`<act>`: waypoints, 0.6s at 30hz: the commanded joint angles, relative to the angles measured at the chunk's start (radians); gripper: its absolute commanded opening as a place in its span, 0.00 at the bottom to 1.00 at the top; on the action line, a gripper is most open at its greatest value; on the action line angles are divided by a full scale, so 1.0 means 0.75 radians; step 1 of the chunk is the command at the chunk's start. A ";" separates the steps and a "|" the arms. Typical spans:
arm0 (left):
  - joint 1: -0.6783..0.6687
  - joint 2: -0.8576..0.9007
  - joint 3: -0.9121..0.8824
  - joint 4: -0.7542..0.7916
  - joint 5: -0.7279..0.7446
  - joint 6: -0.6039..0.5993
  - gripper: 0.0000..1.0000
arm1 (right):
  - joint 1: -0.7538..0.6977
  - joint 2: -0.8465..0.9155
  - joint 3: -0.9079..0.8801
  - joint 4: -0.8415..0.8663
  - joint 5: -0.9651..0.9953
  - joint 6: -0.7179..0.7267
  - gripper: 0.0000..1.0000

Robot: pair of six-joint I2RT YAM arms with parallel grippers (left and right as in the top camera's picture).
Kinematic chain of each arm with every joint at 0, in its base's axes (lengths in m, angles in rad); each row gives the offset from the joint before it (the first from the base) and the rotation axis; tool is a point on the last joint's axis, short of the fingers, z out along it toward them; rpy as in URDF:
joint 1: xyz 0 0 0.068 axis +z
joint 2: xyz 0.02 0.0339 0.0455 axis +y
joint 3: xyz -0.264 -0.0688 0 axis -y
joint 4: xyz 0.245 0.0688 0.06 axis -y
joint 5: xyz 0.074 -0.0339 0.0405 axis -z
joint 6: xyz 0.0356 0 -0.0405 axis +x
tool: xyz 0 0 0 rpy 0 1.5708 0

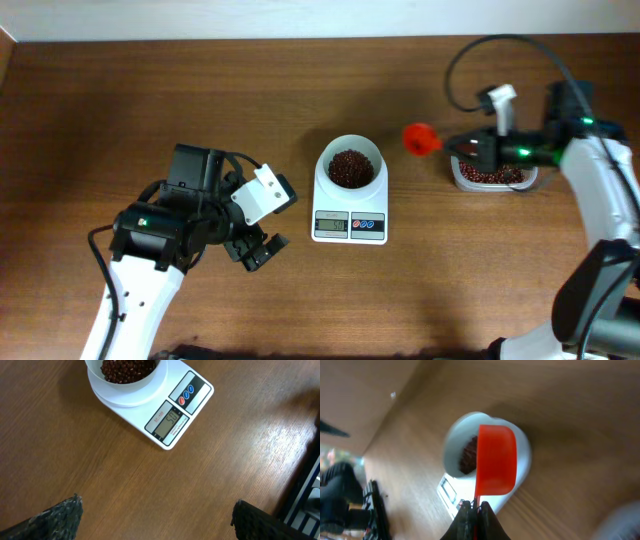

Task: Scoop and weigh 50g on scale
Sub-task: 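Withdraw the scoop from the bowl and move it toward the front right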

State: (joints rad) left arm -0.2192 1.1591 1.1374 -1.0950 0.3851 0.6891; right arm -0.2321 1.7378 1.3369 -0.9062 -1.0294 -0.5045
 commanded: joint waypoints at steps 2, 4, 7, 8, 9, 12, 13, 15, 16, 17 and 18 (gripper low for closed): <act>0.006 -0.018 0.011 0.003 0.000 0.016 0.99 | -0.112 -0.098 0.008 -0.071 0.450 -0.005 0.04; 0.006 -0.018 0.011 0.003 0.000 0.016 0.99 | -0.085 -0.168 0.008 -0.070 0.602 -0.005 0.04; 0.006 -0.018 0.011 0.003 0.000 0.016 0.99 | -0.056 -0.289 0.008 -0.079 0.896 0.010 0.04; 0.006 -0.018 0.011 0.003 0.000 0.016 0.99 | -0.056 -0.305 0.008 -0.079 0.936 0.033 0.04; 0.006 -0.018 0.011 0.003 0.000 0.016 0.99 | -0.055 -0.321 0.008 -0.078 1.018 0.065 0.04; 0.006 -0.018 0.011 0.003 0.000 0.016 0.99 | -0.032 -0.319 0.008 -0.065 1.144 0.085 0.04; 0.006 -0.018 0.011 0.003 0.000 0.016 0.99 | 0.008 -0.319 0.008 -0.033 1.287 0.134 0.04; 0.006 -0.018 0.011 0.003 0.000 0.016 0.99 | 0.088 -0.319 0.008 -0.001 1.409 0.136 0.04; 0.006 -0.018 0.011 0.003 0.000 0.016 0.99 | 0.136 -0.319 0.008 0.009 1.478 0.136 0.04; 0.006 -0.018 0.011 0.003 0.000 0.016 0.99 | 0.186 -0.319 0.008 0.022 1.581 0.137 0.04; 0.006 -0.018 0.011 0.003 0.000 0.016 0.99 | 0.248 -0.319 0.008 0.040 1.735 0.163 0.04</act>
State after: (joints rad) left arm -0.2192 1.1591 1.1374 -1.0950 0.3847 0.6891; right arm -0.1242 1.5043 1.3369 -0.8963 0.0177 -0.4194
